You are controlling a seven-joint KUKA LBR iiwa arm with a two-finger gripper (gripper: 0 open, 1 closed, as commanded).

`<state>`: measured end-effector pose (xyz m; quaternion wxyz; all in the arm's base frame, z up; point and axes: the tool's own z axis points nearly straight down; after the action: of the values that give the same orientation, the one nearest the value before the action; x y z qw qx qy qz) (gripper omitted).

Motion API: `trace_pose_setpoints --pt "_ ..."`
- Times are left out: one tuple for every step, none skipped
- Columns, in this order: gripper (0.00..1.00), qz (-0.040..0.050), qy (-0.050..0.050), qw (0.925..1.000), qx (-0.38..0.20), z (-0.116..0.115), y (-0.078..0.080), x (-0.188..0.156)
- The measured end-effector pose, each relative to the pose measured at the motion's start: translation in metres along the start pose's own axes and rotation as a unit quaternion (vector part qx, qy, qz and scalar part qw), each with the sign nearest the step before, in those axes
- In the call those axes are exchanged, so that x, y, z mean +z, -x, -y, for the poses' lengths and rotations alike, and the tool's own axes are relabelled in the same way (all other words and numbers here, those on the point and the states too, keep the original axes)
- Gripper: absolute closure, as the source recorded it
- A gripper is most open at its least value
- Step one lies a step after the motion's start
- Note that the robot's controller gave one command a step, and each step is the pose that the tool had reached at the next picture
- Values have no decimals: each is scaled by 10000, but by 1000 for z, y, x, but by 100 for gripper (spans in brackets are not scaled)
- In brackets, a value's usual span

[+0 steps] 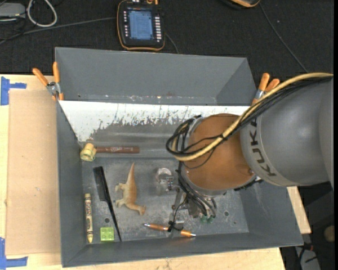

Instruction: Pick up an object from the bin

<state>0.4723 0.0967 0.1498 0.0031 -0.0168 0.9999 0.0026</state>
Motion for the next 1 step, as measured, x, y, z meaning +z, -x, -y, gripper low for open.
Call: trace_pose_setpoints --pt "0 16 5 10000 68 3 0 8"
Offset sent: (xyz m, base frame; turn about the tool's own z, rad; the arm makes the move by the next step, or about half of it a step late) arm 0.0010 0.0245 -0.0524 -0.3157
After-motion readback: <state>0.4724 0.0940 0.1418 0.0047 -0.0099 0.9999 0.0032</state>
